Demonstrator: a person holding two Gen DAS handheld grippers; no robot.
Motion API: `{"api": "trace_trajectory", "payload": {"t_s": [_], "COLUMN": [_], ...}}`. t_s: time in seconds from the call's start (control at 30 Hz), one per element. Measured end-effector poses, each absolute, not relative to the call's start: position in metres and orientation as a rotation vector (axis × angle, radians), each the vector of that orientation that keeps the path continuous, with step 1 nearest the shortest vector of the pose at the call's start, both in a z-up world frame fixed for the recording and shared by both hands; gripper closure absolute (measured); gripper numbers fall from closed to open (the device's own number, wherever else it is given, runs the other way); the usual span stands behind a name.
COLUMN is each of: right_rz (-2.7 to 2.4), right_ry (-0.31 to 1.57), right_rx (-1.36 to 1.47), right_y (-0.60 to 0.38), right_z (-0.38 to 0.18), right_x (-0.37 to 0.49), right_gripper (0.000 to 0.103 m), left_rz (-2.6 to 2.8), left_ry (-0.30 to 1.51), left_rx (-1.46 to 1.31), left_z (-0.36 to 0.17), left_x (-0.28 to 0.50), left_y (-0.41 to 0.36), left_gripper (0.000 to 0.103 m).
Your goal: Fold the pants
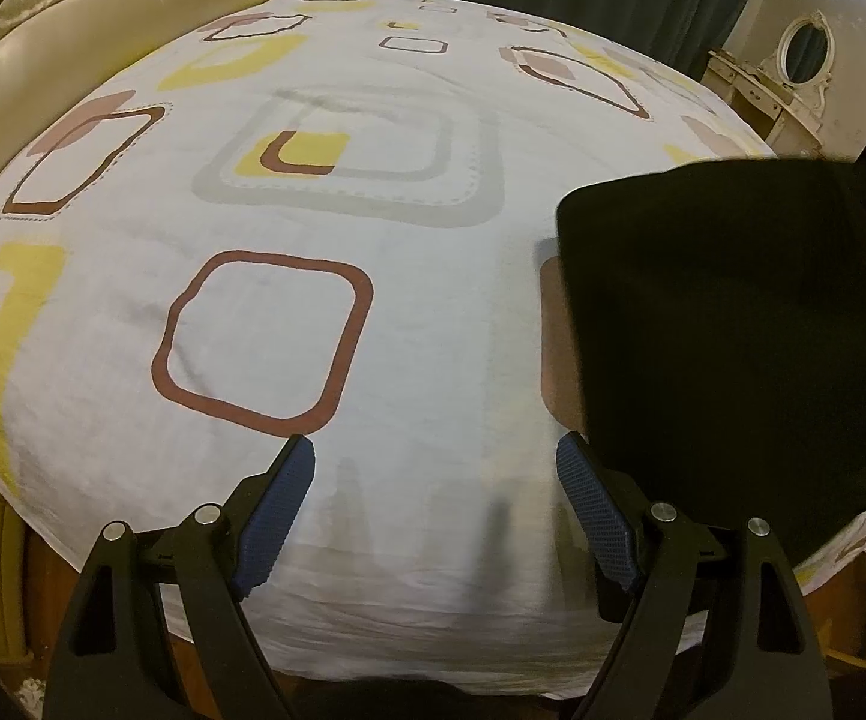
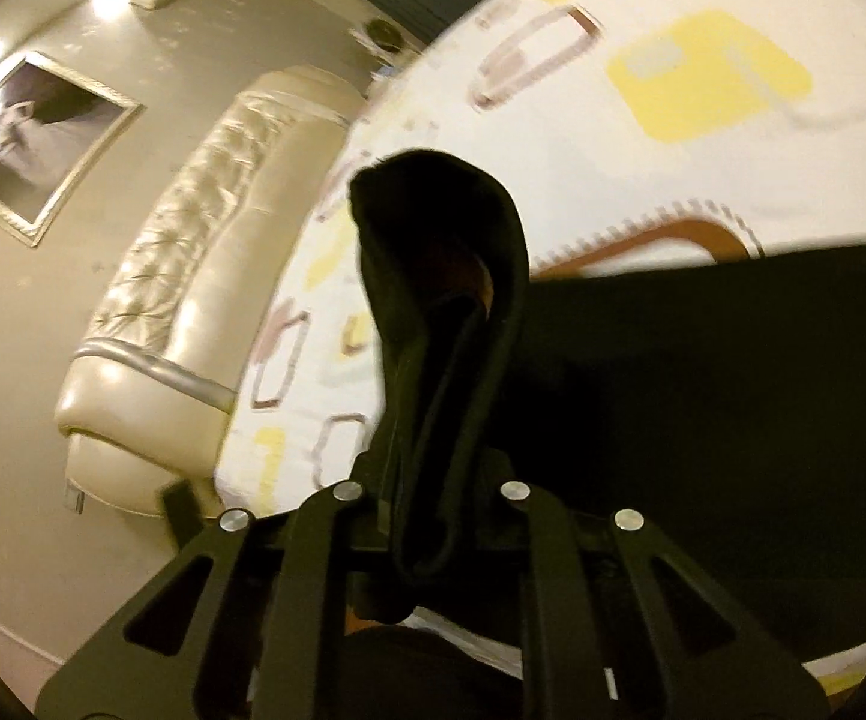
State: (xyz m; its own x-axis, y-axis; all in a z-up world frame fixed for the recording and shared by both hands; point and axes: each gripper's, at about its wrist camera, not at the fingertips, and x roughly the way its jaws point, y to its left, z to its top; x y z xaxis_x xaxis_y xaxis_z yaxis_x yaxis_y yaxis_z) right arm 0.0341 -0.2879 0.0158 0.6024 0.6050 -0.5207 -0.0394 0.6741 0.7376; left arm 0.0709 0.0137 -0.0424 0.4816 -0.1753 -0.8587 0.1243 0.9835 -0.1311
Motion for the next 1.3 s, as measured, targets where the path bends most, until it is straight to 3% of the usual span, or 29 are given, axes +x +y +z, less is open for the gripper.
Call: {"api": "trace_trajectory", "payload": {"t_s": [0.27,0.53,1.3], "right_rz": [0.421,0.342,0.076], "right_ry": [0.755,0.696,0.787], "right_rx": [0.74,0.782,0.956], "right_y": [-0.316,-0.376,-0.473], "right_z": [0.06,0.063,-0.052], "right_x": [0.016,-0.009,-0.06], "right_gripper": [0.092,0.092,0.093], "left_rz": [-0.186,-0.194,-0.241], "left_ry": [1.052,1.049,1.053], "left_rx": [-0.055,-0.051,-0.027], "left_z": [-0.042,-0.042,-0.044], "left_x": [0.072,0.07,0.063], "left_y": [0.013,0.013,-0.003], "left_gripper": [0.021,0.021,0.021]}}
